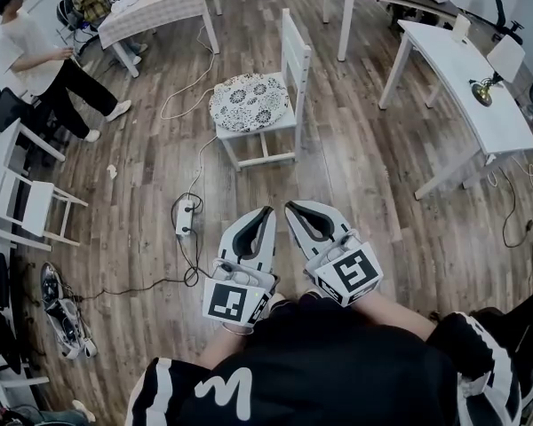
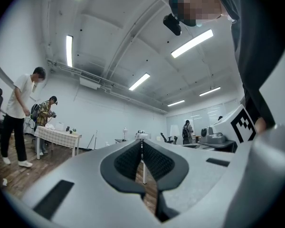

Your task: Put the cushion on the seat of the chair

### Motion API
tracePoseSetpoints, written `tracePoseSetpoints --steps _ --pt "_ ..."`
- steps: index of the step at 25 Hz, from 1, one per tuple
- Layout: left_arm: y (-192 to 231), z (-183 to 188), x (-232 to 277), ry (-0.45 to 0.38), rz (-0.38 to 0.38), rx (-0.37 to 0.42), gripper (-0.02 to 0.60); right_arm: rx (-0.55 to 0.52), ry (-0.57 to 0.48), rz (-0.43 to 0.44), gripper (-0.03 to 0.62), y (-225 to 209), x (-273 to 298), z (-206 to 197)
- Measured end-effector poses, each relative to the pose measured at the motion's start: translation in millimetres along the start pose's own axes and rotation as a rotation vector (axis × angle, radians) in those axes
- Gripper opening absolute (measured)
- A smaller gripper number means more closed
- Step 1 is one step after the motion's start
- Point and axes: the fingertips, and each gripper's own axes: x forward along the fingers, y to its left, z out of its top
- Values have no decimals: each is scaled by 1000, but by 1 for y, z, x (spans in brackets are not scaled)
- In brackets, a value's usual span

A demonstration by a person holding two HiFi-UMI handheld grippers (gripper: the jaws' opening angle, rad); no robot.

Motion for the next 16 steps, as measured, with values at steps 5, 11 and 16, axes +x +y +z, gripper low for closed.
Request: tracePoseSetpoints --steps 5,11,16 --pt "-2 1 0 -4 6 3 14 -5 -4 1 20 -2 -3 1" --pt "-2 2 -2 -3 11 7 14 -4 -6 0 20 -2 -4 3" --pt "0 1 -4 -5 14 7 14 3 -2 4 20 -1 -3 0"
